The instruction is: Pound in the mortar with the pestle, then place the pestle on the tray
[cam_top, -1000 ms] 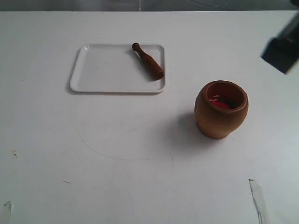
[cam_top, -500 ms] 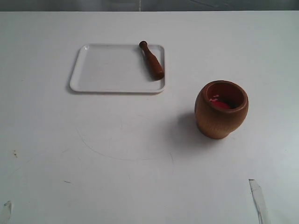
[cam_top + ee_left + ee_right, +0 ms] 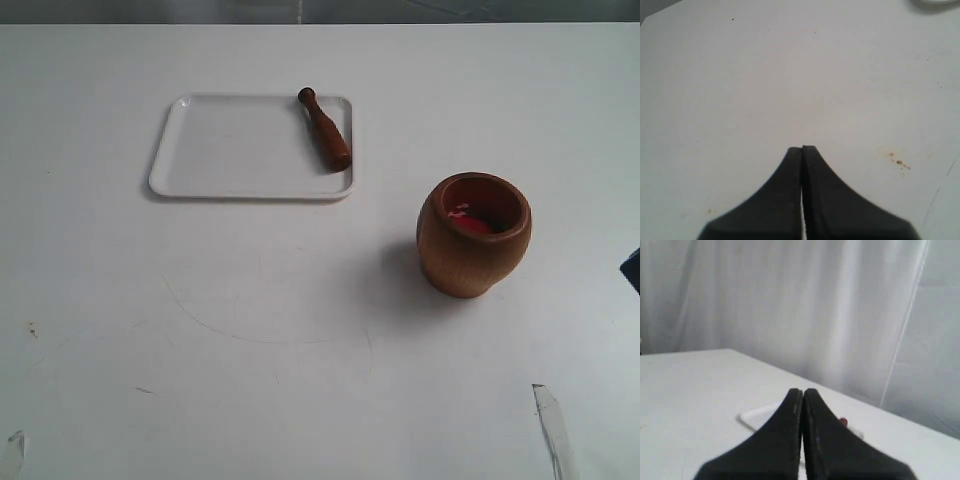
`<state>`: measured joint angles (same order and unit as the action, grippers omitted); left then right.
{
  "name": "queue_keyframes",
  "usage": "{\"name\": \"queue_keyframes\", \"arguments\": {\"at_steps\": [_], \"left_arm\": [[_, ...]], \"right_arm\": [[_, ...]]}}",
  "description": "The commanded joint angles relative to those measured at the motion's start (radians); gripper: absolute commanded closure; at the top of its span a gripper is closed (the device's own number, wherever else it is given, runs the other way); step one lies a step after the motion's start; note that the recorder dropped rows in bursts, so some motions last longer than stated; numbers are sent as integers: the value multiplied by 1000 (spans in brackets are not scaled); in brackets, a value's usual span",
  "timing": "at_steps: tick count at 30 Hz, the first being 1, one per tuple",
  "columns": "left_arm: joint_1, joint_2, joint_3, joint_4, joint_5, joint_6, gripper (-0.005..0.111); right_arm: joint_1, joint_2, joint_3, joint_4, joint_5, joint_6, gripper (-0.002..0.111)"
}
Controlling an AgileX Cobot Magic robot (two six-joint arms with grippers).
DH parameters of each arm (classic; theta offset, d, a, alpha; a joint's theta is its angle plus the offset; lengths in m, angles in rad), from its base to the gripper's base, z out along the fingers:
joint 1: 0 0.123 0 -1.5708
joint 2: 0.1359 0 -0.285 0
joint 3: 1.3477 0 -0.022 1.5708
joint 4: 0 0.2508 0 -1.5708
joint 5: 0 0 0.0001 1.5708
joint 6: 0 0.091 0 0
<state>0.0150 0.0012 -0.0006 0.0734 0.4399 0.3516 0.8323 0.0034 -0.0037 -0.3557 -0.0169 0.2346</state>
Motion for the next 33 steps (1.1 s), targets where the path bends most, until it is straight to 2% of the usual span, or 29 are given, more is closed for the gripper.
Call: {"name": "queue_keyframes", "arguments": {"at_steps": [1, 5, 17, 21, 28, 30, 33], "left_arm": [[-8, -1, 1, -7, -3, -8, 107], [-8, -1, 1, -7, -3, -8, 107], [-8, -1, 1, -7, -3, -8, 107], [-8, -1, 1, -7, -3, -8, 107], [-8, -1, 1, -7, -3, -8, 107], [-8, -1, 1, -7, -3, -8, 107], [-8, -1, 1, -7, -3, -8, 107]], "right_arm": [[-4, -3, 4, 51, 164, 19, 108], [-4, -3, 4, 289, 164, 73, 108], [-4, -3, 4, 262, 169, 57, 108], [-4, -3, 4, 202, 383, 27, 108], [-8, -3, 4, 141, 364, 22, 108], [-38, -3, 4, 107, 361, 22, 108], [-158, -3, 4, 107, 361, 22, 108]]}}
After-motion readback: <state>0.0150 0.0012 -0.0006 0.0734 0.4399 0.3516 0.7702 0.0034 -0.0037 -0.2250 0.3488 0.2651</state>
